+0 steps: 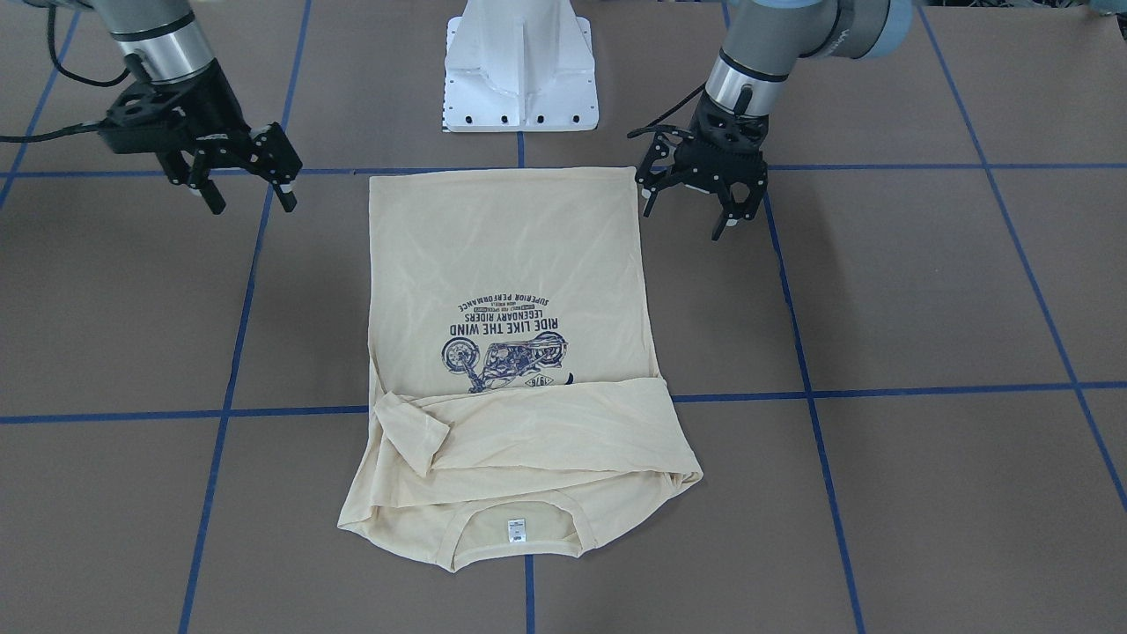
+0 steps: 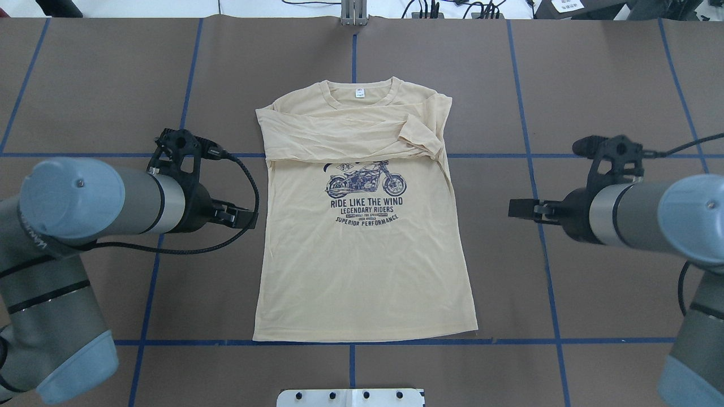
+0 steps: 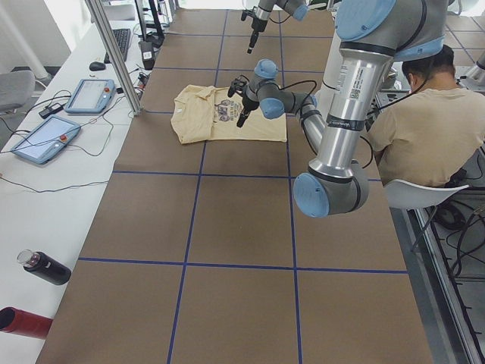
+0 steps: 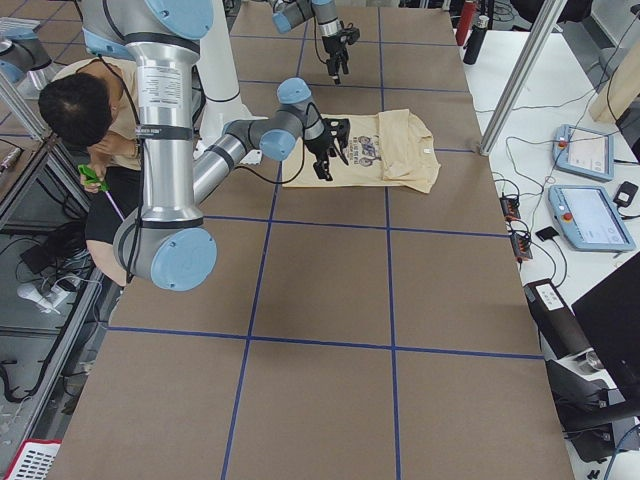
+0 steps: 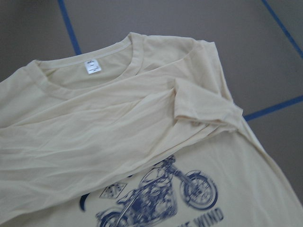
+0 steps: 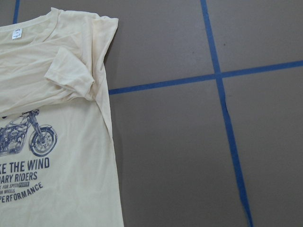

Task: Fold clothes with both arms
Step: 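Release the sleeve and move both grippers to the shirt hem corners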

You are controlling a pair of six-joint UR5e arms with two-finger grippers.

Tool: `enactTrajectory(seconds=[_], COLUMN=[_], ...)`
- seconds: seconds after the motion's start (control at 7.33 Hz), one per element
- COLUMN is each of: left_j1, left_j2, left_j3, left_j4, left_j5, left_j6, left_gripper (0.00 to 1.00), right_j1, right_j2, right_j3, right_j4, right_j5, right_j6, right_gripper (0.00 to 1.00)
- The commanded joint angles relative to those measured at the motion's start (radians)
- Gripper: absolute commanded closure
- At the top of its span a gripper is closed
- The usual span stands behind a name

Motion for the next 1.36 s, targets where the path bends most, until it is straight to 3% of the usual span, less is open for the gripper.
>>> enactTrajectory(seconds=[0.0, 0.14, 0.41, 0.55, 0.96, 1.23], left_j1=[0.163, 0.229, 0.335, 0.342, 0.345, 0.371], left_j2=[0.047, 0.047, 0.049, 0.047, 0.041, 0.043], left_j3=[-0.015, -0.01, 0.032, 0.052, 0.06, 0.062], left_j4=[-0.024, -0.024, -0.022, -0.022, -0.022, -0.022], left_j5=[0.101, 0.118, 0.19, 0.189, 0.187, 0.187], left_j6=[-0.254, -0.339, -0.441, -0.441, -0.438, -0.439], left_gripper=[0.0, 0.03, 0.2, 0.37, 0.52, 0.52], right_j1=[-0.193, -0.236, -0.273, -0.28, -0.283, -0.287], right_j2=[-0.009, -0.009, -0.009, -0.009, -0.009, -0.009], right_j3=[0.006, 0.006, 0.006, 0.006, 0.006, 0.006], right_j4=[-0.005, -0.008, -0.008, -0.008, -0.008, -0.008], right_j5=[-0.175, -0.211, -0.246, -0.255, -0.26, -0.265], right_j6=[0.153, 0.22, 0.226, 0.226, 0.226, 0.226], right_gripper=[0.01, 0.02, 0.01, 0.01, 0.01, 0.01])
